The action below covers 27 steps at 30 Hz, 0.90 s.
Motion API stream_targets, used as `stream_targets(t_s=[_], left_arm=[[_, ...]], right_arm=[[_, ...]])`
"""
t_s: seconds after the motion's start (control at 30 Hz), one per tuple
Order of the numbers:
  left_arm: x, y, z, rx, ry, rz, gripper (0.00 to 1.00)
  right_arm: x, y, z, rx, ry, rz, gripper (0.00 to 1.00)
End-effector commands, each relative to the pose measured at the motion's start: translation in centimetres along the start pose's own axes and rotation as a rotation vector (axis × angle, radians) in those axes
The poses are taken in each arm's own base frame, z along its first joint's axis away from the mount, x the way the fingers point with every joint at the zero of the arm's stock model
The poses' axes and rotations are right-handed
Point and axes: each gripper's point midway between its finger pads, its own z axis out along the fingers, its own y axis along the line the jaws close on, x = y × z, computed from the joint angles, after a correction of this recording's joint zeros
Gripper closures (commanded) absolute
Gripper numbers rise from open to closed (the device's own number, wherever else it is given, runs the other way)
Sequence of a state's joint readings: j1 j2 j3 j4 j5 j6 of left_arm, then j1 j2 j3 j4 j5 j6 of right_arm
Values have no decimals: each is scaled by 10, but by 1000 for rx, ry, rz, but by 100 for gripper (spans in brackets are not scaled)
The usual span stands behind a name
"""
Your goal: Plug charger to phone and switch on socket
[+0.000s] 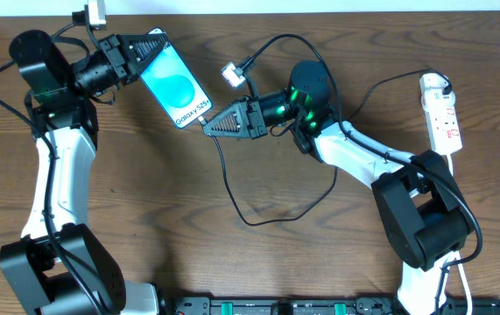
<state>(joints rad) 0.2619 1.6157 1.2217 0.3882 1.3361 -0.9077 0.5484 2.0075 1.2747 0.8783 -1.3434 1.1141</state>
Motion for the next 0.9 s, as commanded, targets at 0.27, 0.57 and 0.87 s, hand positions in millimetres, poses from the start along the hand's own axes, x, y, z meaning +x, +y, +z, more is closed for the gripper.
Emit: stream_targets(t_s=[0.27, 0.57, 0.87], left_arm=[[12, -5, 4, 27, 58, -52, 93], [16, -8, 13, 31, 69, -50, 93], [13, -6, 13, 20, 53, -50, 93]], right_arm=[[-27, -7, -6, 54, -123, -25, 99], [-29, -8, -6, 57, -137, 28, 99], [-29, -10, -6, 62, -140, 41, 99]])
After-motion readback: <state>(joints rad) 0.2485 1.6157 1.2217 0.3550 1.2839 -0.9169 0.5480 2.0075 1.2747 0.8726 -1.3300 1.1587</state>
